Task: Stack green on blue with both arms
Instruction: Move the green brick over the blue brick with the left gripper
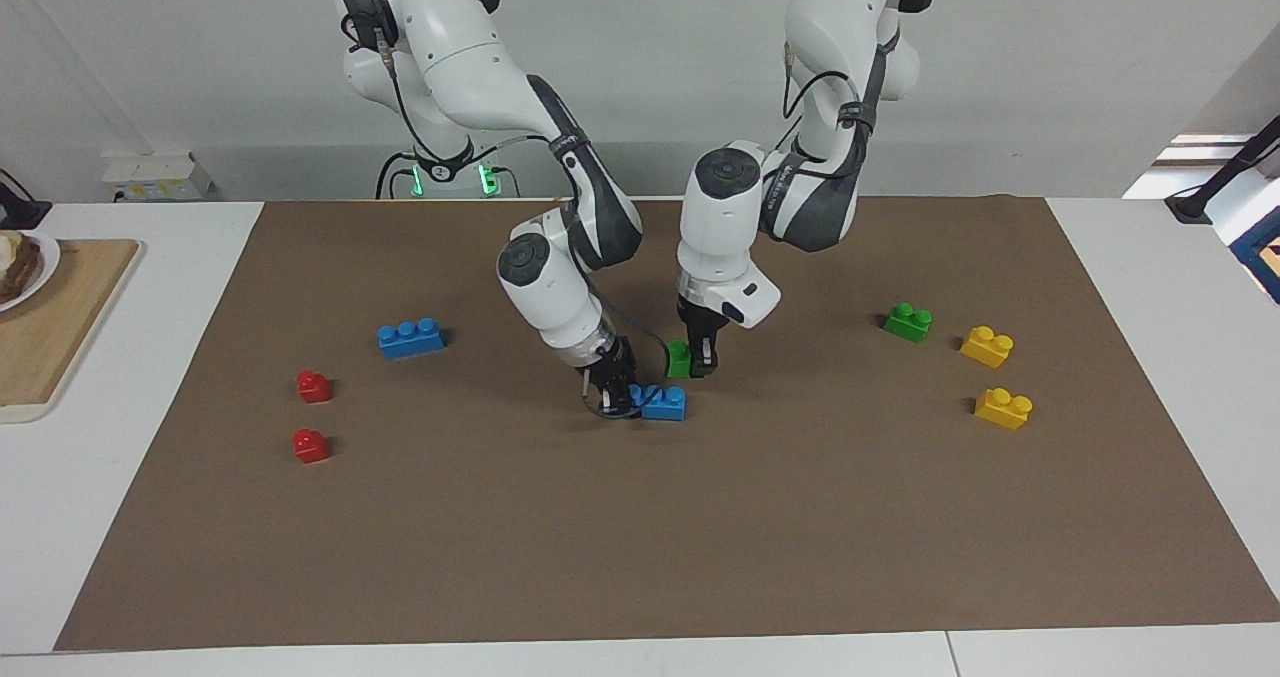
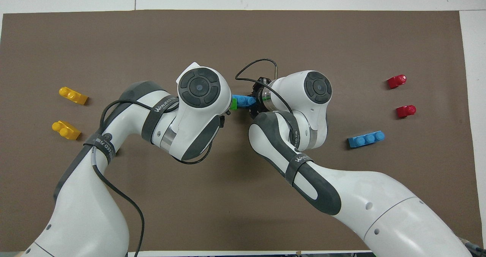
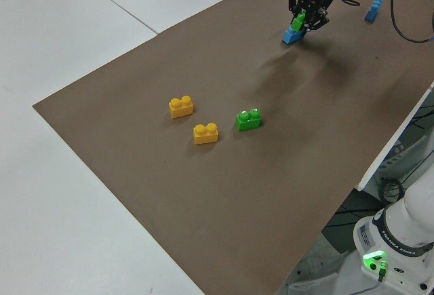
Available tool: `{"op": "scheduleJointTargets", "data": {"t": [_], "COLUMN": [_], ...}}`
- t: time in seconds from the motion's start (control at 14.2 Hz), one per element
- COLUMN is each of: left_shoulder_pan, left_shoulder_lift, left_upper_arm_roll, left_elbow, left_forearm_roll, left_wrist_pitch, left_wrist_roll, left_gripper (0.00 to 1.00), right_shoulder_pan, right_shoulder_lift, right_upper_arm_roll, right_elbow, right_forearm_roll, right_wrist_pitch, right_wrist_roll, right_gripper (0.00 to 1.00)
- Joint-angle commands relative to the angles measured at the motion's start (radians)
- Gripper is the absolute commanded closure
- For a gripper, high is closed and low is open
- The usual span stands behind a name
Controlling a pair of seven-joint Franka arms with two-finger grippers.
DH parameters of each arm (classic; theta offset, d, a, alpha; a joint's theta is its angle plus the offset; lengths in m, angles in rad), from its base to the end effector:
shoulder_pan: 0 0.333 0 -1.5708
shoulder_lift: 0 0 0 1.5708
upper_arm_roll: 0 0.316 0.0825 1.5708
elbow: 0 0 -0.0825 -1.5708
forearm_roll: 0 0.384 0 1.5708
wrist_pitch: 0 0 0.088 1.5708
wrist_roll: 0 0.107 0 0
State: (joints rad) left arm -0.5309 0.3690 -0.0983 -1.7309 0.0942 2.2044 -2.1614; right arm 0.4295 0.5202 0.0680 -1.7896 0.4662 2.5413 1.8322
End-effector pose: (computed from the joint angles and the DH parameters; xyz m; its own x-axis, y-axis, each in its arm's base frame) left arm 0.5412 -0.3825 0.3792 0.0829 0.9963 -0.0206 0.9903 -0.0801 0.1133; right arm 0.6000 0.3146 0.2841 -0.1125 -0.9141 -0.3897 -0.9880 0.1445 -0.0538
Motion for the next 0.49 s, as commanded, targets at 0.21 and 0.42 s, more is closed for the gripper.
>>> {"op": "scheduleJointTargets", "data": {"t": [0.21, 0.42], "left_shoulder_pan": [-0.061, -0.067], "left_shoulder_lift": [0.067, 0.07], "left_upper_arm_roll": [0.017, 0.017], "left_elbow": [0.036, 0.04], "left_forearm_roll": [0.048, 0.056], "left_wrist_pitch": [0.044, 0.046], "left_wrist_roll": [-0.048, -0.049], "left_gripper": [1.0, 1.0], "right_shoulder_pan": [0.009, 0.009], "right_shoulder_lift": [0.0, -0.002], "right_upper_arm_roll": [-0.004, -0.004], "right_elbow": [-0.04, -0.048], "right_forearm_roll": [0.022, 0.022], "right_wrist_pitch": [0.056, 0.063], "right_wrist_roll": [0.001, -0.004], "right_gripper": [1.0, 1.0]}}
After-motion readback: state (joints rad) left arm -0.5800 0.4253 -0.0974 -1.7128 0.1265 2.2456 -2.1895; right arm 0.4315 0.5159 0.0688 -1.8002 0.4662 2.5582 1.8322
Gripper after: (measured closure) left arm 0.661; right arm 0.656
